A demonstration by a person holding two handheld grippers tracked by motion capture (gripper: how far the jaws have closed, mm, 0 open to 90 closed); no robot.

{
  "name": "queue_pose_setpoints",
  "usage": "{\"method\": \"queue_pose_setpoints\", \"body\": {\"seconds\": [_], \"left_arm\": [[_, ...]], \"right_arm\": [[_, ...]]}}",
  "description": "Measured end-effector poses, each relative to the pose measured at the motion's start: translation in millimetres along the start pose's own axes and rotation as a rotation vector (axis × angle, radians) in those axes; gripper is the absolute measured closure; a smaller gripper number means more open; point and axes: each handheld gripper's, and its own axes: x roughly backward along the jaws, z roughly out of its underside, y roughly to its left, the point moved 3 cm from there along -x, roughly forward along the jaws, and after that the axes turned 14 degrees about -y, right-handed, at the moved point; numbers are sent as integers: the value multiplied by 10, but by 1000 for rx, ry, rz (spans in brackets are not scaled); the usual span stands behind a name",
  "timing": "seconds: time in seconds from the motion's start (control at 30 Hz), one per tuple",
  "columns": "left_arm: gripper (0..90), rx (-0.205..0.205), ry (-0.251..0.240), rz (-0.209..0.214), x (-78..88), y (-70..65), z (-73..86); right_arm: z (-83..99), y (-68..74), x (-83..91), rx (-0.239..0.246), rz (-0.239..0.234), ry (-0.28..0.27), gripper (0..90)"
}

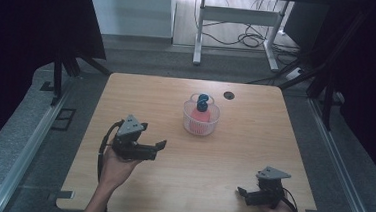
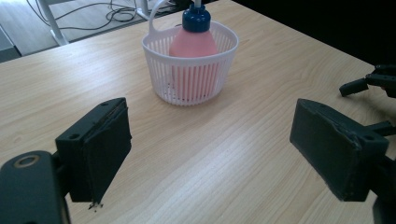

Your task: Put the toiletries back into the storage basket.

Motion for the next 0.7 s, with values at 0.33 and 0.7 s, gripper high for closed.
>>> {"method": "queue_pose_setpoints", "body": {"seconds": [0.33,0.7], "left_arm": [[124,12,-8,-23,178,57,86],[125,25,-11,-44,345,109,224]], "right_arm": [[0,0,-1,2,0,-1,0],[-1,2,-1,1,1,-1,0]]}}
